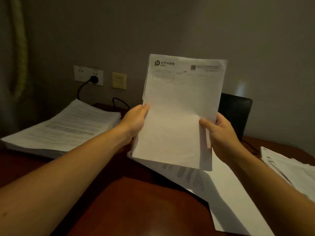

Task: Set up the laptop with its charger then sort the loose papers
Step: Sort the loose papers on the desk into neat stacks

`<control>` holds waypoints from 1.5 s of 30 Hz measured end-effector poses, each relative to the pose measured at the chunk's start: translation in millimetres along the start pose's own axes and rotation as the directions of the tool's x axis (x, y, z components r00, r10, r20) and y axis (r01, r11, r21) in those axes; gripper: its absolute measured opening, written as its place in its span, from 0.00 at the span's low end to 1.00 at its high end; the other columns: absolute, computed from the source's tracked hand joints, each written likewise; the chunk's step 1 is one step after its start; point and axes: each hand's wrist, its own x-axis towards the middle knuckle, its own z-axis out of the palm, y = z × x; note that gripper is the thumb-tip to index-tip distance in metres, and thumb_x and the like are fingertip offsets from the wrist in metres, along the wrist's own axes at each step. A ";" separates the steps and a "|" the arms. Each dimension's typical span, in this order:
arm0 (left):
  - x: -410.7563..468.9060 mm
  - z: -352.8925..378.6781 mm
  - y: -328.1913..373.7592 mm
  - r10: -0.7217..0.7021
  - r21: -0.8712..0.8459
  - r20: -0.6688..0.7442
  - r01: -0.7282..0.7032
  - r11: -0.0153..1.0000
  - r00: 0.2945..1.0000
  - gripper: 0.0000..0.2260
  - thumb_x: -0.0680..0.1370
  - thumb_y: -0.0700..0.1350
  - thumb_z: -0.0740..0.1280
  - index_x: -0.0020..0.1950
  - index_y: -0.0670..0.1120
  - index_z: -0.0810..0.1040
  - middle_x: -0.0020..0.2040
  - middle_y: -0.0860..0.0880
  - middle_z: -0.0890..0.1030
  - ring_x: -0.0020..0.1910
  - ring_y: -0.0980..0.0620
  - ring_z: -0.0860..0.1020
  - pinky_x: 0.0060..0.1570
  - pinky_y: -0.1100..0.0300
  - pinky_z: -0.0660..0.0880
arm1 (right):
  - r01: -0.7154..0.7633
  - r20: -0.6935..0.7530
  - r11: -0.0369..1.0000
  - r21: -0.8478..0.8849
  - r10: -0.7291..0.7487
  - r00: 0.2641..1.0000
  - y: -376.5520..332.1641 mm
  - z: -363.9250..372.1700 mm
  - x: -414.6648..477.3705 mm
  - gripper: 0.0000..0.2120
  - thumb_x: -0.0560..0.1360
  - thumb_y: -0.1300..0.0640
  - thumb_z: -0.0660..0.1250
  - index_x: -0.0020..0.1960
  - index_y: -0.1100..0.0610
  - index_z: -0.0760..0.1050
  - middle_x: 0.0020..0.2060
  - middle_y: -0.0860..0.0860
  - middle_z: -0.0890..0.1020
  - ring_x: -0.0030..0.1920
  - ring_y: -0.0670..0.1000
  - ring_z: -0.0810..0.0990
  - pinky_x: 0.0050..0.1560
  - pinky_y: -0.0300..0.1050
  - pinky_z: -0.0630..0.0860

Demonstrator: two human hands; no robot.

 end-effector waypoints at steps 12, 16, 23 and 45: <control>7.0 -161.2 2.5 -0.179 0.463 -0.220 0.265 0.846 0.959 0.11 0.82 0.39 0.65 0.62 0.48 0.78 0.53 0.47 0.80 0.48 0.49 0.78 0.48 0.57 0.73 | -0.332 0.193 0.940 0.074 0.313 0.930 0.5 175.5 22.0 0.15 0.79 0.73 0.54 0.53 0.58 0.74 0.54 0.59 0.80 0.51 0.61 0.80 0.51 0.56 0.80; 16.0 -221.6 -9.3 -0.222 0.562 -0.292 0.355 0.747 0.930 0.16 0.82 0.38 0.64 0.69 0.45 0.77 0.60 0.45 0.80 0.53 0.47 0.77 0.51 0.56 0.72 | -0.374 0.359 0.927 0.025 0.341 0.869 -4.2 223.4 17.2 0.15 0.78 0.76 0.54 0.54 0.63 0.75 0.48 0.58 0.81 0.44 0.57 0.81 0.29 0.43 0.78; 31.2 -273.4 -41.4 -0.050 0.728 -0.274 0.241 0.642 0.961 0.22 0.81 0.36 0.62 0.72 0.55 0.71 0.69 0.45 0.74 0.61 0.44 0.75 0.55 0.55 0.73 | -0.096 0.366 0.969 -0.230 0.177 0.914 17.5 280.2 35.2 0.33 0.76 0.66 0.68 0.77 0.52 0.60 0.63 0.59 0.77 0.55 0.59 0.82 0.38 0.44 0.81; -15.8 -88.0 -29.4 0.096 0.834 0.224 -0.241 0.497 0.970 0.21 0.81 0.55 0.64 0.74 0.54 0.70 0.75 0.50 0.66 0.74 0.48 0.65 0.71 0.51 0.65 | 0.345 0.401 0.633 -0.694 -0.059 0.914 56.4 95.8 -24.9 0.16 0.82 0.45 0.59 0.67 0.48 0.74 0.69 0.48 0.72 0.69 0.49 0.69 0.68 0.48 0.71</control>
